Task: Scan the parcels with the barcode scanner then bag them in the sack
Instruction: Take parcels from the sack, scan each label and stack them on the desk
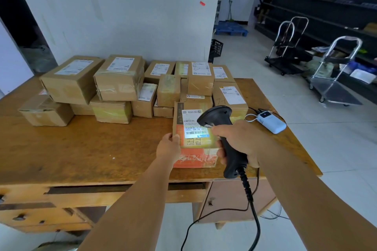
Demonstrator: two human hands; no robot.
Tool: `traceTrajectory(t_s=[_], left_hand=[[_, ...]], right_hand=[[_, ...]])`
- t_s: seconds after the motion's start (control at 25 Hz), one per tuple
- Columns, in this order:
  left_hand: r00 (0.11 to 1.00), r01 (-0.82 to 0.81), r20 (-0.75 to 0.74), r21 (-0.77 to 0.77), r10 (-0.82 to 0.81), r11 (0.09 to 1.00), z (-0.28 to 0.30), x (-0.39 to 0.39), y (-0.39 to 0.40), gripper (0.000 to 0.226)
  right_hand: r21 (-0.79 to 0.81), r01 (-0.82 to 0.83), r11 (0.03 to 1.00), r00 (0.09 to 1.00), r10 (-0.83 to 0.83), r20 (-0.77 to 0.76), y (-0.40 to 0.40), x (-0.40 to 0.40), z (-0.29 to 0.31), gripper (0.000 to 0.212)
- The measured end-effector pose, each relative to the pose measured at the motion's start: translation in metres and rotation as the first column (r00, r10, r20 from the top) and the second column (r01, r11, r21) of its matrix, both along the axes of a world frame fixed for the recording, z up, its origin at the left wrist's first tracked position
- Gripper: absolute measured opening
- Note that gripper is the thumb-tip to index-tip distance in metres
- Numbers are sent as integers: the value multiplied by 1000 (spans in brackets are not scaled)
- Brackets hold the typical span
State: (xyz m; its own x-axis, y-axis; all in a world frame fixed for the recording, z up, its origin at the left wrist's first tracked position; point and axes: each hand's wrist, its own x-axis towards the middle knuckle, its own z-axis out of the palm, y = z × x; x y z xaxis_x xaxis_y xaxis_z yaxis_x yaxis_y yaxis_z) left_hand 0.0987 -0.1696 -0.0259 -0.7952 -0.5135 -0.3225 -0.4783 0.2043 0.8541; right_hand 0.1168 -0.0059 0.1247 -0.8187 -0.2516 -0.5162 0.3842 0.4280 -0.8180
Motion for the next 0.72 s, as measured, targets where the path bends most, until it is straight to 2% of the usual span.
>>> traceTrajectory(t_s=[0.2,0.32,0.4,0.48,0.56,0.64,0.72], left_hand=[[1000,-6,-4,3,6,1000,0,0,0,44],[1000,-8,8,-3,8,1000,-3,-1,0,44],[999,-6,36,17,5,1000,-6,-3,0,45],[998,-1,57,34,-1,999,-7,-3,-1,45],[997,-11,81,64,6,998,-10,-3,0,46],[994,-44,103,175,26,984,-15,-2,0,50],[990,-125,110,357,91,926,-22,1,0,54]], right_hand=[[-7,-15,1000,1000,14,-21,-1,-7,-4,20],[-6,3,1000,999,-4,-47,-2,-16,-16,16],[19,52,998,989,-49,-138,-4,-24,-35,18],[115,106,988,960,-72,-269,-5,-34,-59,31],[167,139,976,941,-78,-328,-7,-42,-83,33],[161,151,975,935,-88,-344,-10,-46,-104,26],[159,167,973,929,-101,-356,-10,-48,-115,23]])
